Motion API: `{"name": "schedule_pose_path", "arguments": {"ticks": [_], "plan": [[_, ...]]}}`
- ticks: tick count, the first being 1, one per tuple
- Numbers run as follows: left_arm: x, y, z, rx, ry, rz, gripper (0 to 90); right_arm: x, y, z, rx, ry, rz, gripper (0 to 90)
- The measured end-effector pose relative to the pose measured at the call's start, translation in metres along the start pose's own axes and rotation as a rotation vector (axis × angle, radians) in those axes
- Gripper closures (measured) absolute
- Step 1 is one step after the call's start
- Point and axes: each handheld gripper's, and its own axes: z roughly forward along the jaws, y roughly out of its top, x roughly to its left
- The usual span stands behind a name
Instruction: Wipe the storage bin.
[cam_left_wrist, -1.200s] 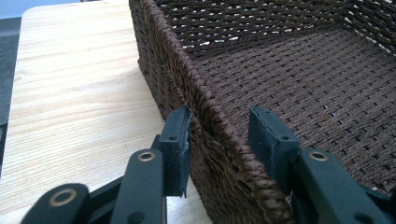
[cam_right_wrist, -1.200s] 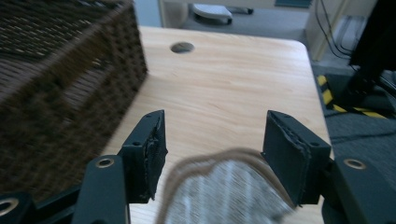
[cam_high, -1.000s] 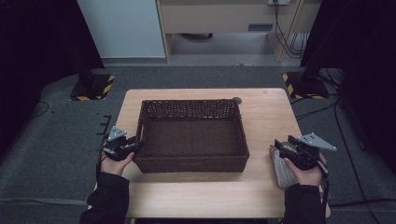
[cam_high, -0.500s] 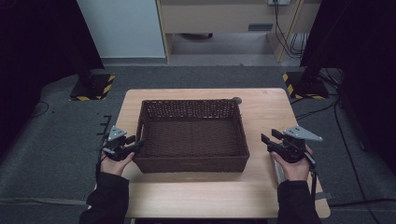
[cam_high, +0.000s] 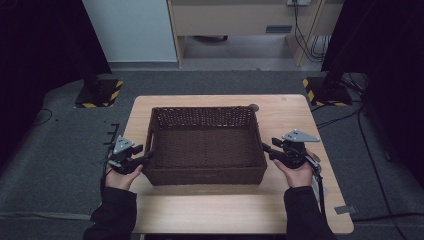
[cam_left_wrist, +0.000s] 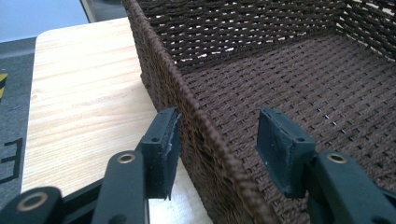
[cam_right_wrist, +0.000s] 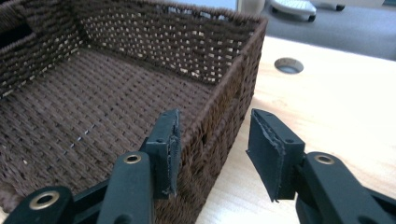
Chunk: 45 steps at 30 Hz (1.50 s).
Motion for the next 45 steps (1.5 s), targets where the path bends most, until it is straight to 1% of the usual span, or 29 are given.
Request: {"name": "schedule_pose_path", "arguments": {"ticks": [1,3,4,5,8,9,11,15,17,21,25,29,31,32,35,39,41,45], "plan": [[0.0,-0.001,-0.001,0.0,-0.003,0.002,51.6,0.0,-0.001,0.001,0.001,0.007,0.003,56.5],[-0.001,-0.004,-0.002,0.01,-0.014,-0.004,53.8,0.0,-0.003,0.002,-0.008,0.026,0.019,57.7],[-0.002,-0.005,-0.002,0.012,-0.019,-0.01,55.4,0.0,-0.003,0.003,-0.004,0.038,0.031,57.6],[-0.002,-0.006,-0.003,0.018,-0.023,-0.012,56.5,0.0,-0.003,0.003,-0.003,0.04,0.032,57.8],[-0.004,-0.009,-0.002,0.028,-0.023,-0.017,59.3,0.003,-0.005,0.007,0.011,0.043,0.019,57.9],[-0.005,-0.01,-0.001,0.031,-0.024,-0.019,60.3,0.004,-0.005,0.008,0.018,0.045,0.027,58.1],[-0.005,-0.011,0.001,0.039,-0.023,-0.027,62.6,0.005,-0.006,0.011,0.019,0.053,0.026,58.9],[-0.005,-0.011,0.001,0.041,-0.024,-0.042,63.9,0.008,-0.008,0.016,0.032,0.062,0.028,62.1],[-0.005,-0.01,0.001,0.042,-0.023,-0.047,64.3,0.009,-0.008,0.016,0.033,0.066,0.023,64.8],[-0.003,-0.01,0.003,0.036,-0.014,-0.056,65.9,0.012,-0.008,0.015,0.039,0.071,0.025,65.4],[-0.002,-0.009,0.003,0.035,0.004,-0.05,67.7,0.016,-0.01,0.013,0.039,0.066,0.027,65.7],[0.001,-0.008,0.004,0.033,0.006,-0.062,68.9,0.021,-0.012,0.009,0.037,0.064,0.036,65.0],[0.001,-0.008,0.005,0.034,0.007,-0.06,69.2,0.022,-0.011,0.009,0.042,0.064,0.023,63.7],[0.001,-0.008,0.005,0.034,0.009,-0.058,69.3,0.022,-0.01,0.009,0.038,0.056,0.016,61.1],[0.002,-0.008,0.006,0.032,0.018,-0.054,70.0,0.02,-0.007,0.01,0.017,0.039,0.013,56.7],[0.006,-0.006,0.009,0.035,0.026,-0.06,71.0,0.015,-0.002,0.011,0.008,0.022,0.013,55.8],[0.008,-0.005,0.011,0.031,0.032,-0.064,71.6,0.013,0.001,0.014,0.002,0.028,0.021,56.0],[0.011,-0.005,0.013,0.027,0.034,-0.073,72.4,0.013,0.007,0.023,-0.002,0.036,0.02,56.2]]}}
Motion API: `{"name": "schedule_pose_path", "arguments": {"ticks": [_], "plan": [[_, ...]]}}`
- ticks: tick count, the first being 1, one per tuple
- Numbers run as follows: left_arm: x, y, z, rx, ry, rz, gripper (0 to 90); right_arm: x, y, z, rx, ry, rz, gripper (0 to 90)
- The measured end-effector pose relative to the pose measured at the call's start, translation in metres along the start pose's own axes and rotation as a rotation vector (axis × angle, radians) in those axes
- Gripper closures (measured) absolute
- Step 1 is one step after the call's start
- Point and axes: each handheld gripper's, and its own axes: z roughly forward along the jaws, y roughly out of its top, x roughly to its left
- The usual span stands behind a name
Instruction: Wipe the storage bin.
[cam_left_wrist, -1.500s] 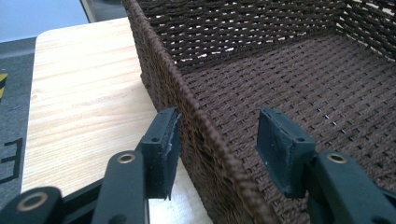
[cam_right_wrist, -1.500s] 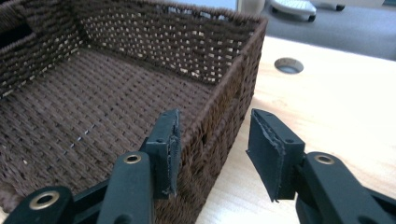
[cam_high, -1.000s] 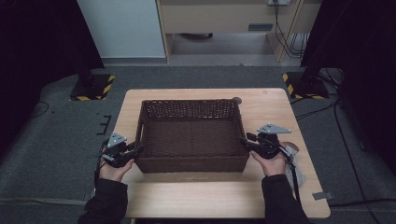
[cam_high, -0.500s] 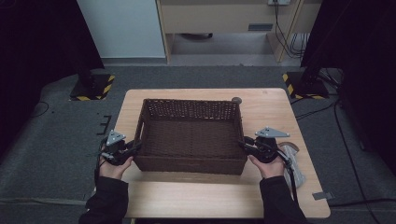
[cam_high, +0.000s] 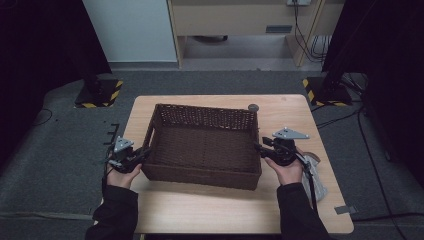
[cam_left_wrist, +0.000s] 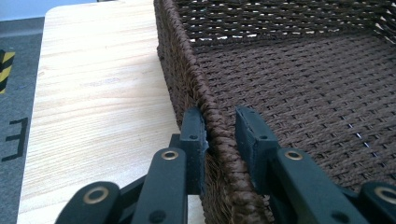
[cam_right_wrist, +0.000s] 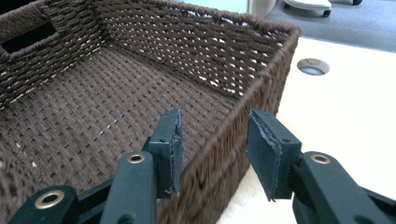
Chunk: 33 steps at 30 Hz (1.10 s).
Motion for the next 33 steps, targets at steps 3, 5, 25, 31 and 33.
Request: {"name": "schedule_pose_path", "arguments": {"ticks": [3,5,25,31,33], "plan": [[0.001,0.0,0.0,-0.002,-0.003,-0.009,72.3,0.001,0.001,0.009,0.011,-0.003,-0.005,56.4],[0.002,0.0,0.001,-0.004,-0.002,-0.009,72.3,0.002,0.0,0.016,0.028,-0.006,0.0,57.1],[-0.004,-0.004,-0.015,-0.034,0.015,0.011,62.7,0.014,-0.012,-0.004,0.032,-0.017,-0.005,65.5],[0.001,-0.004,-0.012,-0.023,0.014,-0.013,69.7,0.011,-0.006,-0.004,0.015,-0.019,-0.022,57.8],[0.001,-0.003,-0.011,-0.02,0.024,0.0,72.3,0.009,-0.003,-0.004,-0.003,-0.028,-0.017,55.4]]}}
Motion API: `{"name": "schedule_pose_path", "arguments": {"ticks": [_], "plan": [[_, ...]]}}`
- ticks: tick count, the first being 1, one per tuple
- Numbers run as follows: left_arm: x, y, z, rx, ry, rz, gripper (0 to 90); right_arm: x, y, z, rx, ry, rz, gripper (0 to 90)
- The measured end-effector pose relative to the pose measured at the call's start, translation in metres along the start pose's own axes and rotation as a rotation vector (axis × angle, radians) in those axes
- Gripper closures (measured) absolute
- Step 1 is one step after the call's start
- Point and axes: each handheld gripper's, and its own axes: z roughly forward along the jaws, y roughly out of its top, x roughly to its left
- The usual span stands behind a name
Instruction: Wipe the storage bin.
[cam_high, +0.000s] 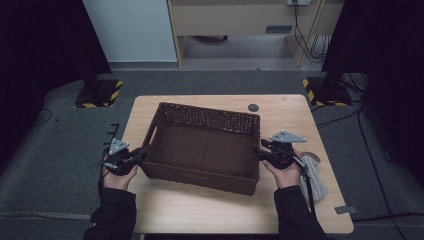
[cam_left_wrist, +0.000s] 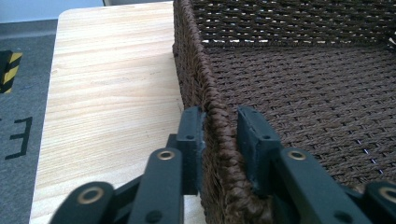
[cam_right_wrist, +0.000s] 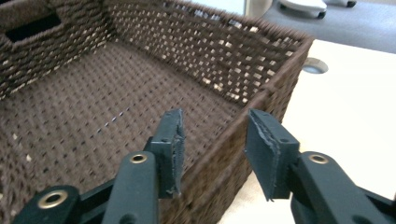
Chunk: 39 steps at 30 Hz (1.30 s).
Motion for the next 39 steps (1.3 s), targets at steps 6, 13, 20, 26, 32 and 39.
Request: {"name": "schedule_pose_path", "arguments": {"ticks": [6,13,20,26,32,39], "plan": [[0.005,0.002,0.008,-0.002,0.012,-0.018,73.5,-0.008,0.006,0.008,-0.015,-0.014,0.015,50.4],[0.01,0.003,0.014,-0.011,0.007,-0.034,73.6,-0.012,0.003,0.022,0.017,-0.031,0.017,47.5],[0.013,0.002,0.01,-0.03,0.012,-0.045,63.6,-0.01,-0.001,0.03,0.026,-0.007,0.033,48.2],[0.013,0.002,-0.001,-0.066,0.001,-0.052,56.0,-0.006,-0.001,0.027,0.039,-0.022,0.007,51.2],[0.008,-0.001,-0.008,-0.067,0.007,-0.028,55.7,0.0,-0.004,0.017,0.04,-0.023,0.016,53.7],[0.009,0.001,-0.004,-0.058,0.01,-0.034,64.6,0.005,-0.008,0.008,0.048,-0.027,0.025,52.5]]}}
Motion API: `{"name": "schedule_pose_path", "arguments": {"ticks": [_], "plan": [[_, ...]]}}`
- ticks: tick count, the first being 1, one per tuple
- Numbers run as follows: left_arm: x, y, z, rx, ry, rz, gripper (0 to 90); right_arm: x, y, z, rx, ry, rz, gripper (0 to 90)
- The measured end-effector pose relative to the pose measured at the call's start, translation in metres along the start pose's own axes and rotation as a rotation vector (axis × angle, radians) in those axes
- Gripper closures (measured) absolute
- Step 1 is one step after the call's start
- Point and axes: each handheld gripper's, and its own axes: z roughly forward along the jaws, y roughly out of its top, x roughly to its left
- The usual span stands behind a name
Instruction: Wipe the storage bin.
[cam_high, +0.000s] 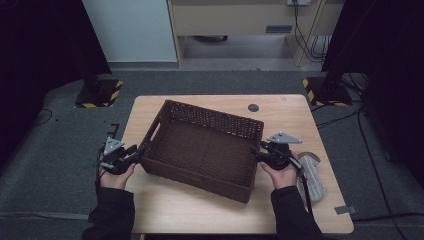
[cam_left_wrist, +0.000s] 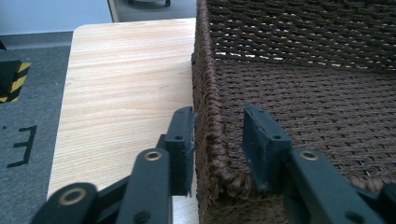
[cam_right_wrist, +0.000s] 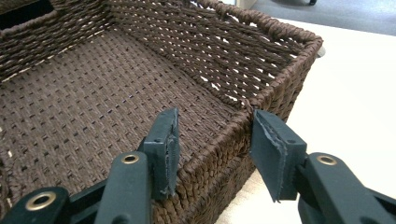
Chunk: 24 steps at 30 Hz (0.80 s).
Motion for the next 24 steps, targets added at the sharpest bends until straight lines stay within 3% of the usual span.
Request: {"name": "schedule_pose_path", "arguments": {"ticks": [3,8,10,13,18,24], "plan": [[0.003,0.0,0.004,0.002,-0.007,-0.02,64.5,-0.004,0.002,-0.001,-0.006,0.018,0.006,47.6],[0.004,0.002,0.011,0.021,0.016,0.003,67.5,-0.012,0.007,-0.006,-0.05,0.01,0.005,43.0],[0.007,0.002,0.013,0.024,0.001,-0.021,66.4,-0.014,0.009,-0.008,-0.06,0.003,0.005,41.9],[0.011,0.003,0.015,0.023,-0.001,-0.022,65.2,-0.018,0.012,-0.007,-0.075,-0.007,0.009,40.4],[0.017,0.006,0.02,0.022,-0.007,-0.023,66.5,-0.02,0.019,0.002,-0.074,-0.014,-0.001,39.9],[0.023,0.009,0.027,0.017,0.003,-0.028,65.3,-0.027,0.02,0.016,-0.077,-0.04,0.022,39.5]]}}
